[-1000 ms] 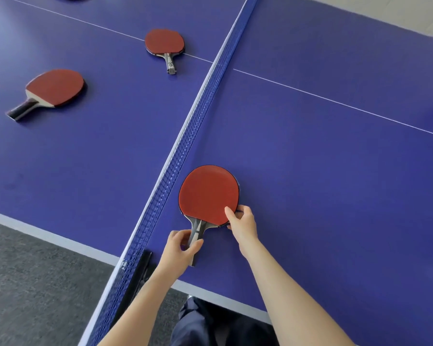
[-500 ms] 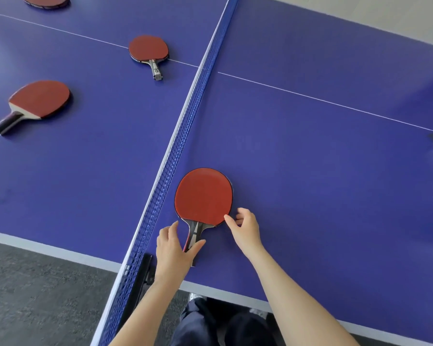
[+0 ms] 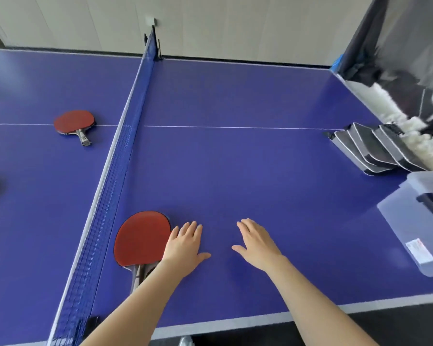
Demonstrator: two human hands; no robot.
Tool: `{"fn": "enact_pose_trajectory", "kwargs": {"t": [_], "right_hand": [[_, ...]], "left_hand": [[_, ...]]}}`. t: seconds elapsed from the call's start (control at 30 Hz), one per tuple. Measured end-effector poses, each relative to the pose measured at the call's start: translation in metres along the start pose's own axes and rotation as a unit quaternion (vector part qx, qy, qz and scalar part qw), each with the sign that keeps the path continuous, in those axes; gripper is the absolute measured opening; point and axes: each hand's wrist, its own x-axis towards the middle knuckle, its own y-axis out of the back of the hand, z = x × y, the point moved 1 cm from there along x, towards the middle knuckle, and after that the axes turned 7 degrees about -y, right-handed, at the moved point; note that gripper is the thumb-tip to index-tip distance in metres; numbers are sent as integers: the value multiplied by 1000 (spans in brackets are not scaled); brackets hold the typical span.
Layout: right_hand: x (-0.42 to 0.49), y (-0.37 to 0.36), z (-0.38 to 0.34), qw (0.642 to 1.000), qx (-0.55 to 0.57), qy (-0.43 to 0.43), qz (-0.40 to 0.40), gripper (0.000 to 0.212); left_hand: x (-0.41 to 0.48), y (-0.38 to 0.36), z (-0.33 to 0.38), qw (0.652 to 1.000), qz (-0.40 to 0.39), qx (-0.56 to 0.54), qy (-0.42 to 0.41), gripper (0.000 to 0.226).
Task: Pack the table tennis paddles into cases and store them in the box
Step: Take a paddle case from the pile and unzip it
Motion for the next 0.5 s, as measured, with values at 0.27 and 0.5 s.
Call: {"fn": "enact_pose_trajectory", "kwargs": {"t": [0.27,0.5], "right_hand": [[-68,56,166,992,22,-95,79,70],[-148,94,310,980,21,-139,139,68]], "left_hand": [[66,58,152,995,7,79,-65,81],[102,103,309,989,80,76,-103,79]]}}
